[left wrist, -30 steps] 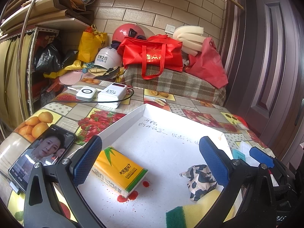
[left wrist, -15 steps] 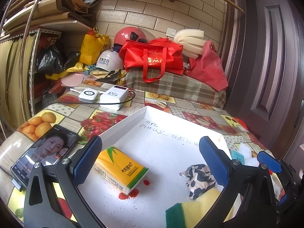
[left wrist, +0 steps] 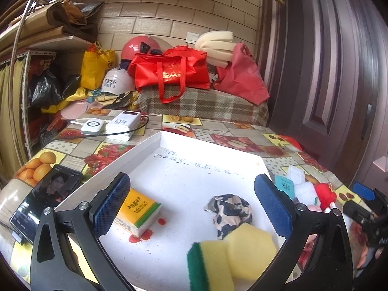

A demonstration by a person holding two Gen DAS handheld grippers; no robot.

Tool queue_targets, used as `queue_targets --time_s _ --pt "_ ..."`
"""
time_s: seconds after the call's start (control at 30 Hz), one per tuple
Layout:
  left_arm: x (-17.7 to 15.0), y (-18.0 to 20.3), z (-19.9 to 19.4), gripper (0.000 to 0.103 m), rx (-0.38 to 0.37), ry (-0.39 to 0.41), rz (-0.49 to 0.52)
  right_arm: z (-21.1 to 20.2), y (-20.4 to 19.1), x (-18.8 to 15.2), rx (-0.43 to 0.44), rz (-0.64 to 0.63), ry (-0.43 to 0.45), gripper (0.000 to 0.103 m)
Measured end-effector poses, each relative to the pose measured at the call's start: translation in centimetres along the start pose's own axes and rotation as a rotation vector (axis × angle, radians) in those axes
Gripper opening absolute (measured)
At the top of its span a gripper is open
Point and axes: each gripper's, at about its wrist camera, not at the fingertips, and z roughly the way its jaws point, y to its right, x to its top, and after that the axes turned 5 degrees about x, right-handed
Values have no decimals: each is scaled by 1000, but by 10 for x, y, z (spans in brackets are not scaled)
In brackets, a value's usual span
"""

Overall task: Organize soft objects
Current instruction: 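Grasp the white sock with the right tool while the left tool grasps the pink fluffy plush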

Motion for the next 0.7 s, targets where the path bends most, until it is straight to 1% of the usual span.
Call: queue_targets --time_s 0.07,0.1,0.13,0.17,0.2,0.23,0.3,0.37,0.4,0.43,0.5,0.57,0.63,0.67,0.7 --pt "-4 20 -5 103 -66 -10 73 -9 31 -5 -55 71 -51 103" --pt "-7 33 -8 103 -104 -19 116 -11 47 -8 -70 112 -84 103" --pt "-10 46 -11 103 -141 -30 160 -14 62 -11 -63 152 -117 103" --pt "-14 61 -14 103 -172 -40 203 -17 75 -14 -37 194 -140 103" --pt "-17 74 -17 103 -201 -51 238 -22 85 -16 -11 231 -145 103" --pt "-20 86 -19 103 -230 -61 262 -28 92 -18 -3 257 -137 103" --pt "-24 106 -18 103 -281 -96 285 -35 96 -20 -12 255 -134 103" --pt "-27 124 -11 103 -297 -151 313 -30 91 -20 9 220 -168 103" --pt "-28 131 -6 103 -292 -175 326 -26 86 -20 36 195 -191 101" --pt "-29 137 -3 103 -281 -192 333 -20 79 -20 59 162 -219 96" --pt "-30 143 4 103 -272 -217 330 -8 68 -22 59 99 -289 92" --pt "-30 146 10 103 -271 -237 322 2 64 -25 59 83 -329 82" --pt "-30 146 16 103 -271 -253 319 10 68 -28 72 111 -363 67" --pt "-30 148 19 103 -272 -261 320 14 71 -31 85 129 -387 62" --pt "-30 150 23 103 -270 -268 321 17 74 -33 101 148 -407 53"
